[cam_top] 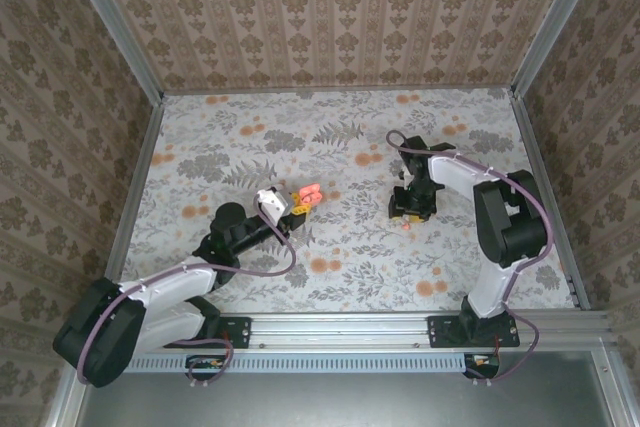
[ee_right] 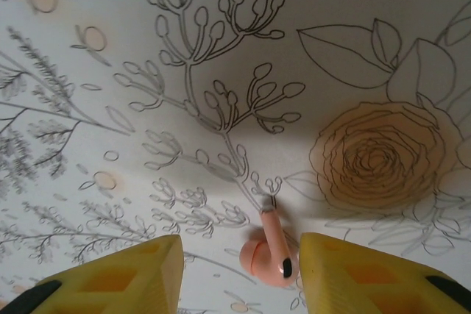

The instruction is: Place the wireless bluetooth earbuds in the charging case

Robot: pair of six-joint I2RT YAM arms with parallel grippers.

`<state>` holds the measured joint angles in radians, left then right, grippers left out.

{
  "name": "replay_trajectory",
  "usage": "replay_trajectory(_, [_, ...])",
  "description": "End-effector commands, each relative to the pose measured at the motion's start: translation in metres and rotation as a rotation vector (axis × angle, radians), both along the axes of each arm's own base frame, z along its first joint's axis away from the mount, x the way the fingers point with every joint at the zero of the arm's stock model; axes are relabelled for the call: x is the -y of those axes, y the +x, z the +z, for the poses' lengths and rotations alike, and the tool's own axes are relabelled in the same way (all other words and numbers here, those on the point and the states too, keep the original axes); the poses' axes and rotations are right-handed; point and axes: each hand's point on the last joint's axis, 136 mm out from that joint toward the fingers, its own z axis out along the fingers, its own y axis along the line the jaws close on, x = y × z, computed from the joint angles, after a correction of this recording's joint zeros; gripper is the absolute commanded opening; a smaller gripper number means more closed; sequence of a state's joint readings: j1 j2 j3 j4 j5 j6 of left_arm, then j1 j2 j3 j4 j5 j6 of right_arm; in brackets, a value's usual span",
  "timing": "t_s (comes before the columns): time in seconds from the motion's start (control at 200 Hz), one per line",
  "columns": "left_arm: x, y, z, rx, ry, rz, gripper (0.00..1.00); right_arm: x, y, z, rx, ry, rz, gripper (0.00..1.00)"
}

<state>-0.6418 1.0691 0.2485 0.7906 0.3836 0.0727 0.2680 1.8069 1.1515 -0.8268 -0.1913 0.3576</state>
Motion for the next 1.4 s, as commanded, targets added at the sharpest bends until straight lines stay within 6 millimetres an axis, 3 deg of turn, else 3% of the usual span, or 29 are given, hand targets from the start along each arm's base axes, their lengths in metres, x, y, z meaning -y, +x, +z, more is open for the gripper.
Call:
replay_trajectory(0.0, [-0.001,-0.003,0.003,0.032,0.008,-0.002,0.15,-0.003,0.006,-0.003,-0.004,0.018,0.004,0.46])
replay_trajectory(0.515, [-0.004,-0.003,-0.002,0.025,0.017,0.009,0.15,-0.038,0.001,-0.002,-0.018,0.157,0.111,0.39])
replay_trajectory(0.815, [-0.005,-0.004,-0.003,0.022,0.018,0.011,0.15,-0.049,-0.009,0.017,-0.02,0.15,0.194,0.38])
replay_trajectory(0.89, [-0.005,-0.004,-0.003,0.025,0.019,0.01,0.15,-0.044,-0.01,0.027,-0.004,0.117,0.157,0.38])
replay_trajectory(1.04, [-0.005,-0.003,-0.003,0.027,0.025,0.013,0.15,-0.012,-0.018,0.043,-0.007,-0.001,-0.043,0.43])
replay_trajectory(1.18, [-0.005,-0.005,-0.003,0.035,0.03,0.004,0.15,0.01,-0.03,0.046,-0.005,-0.066,-0.236,0.46])
replay_trajectory(1.395, [-0.004,-0.007,-0.002,0.056,0.046,-0.009,0.15,0.005,-0.04,0.029,-0.057,-0.03,-0.338,0.48])
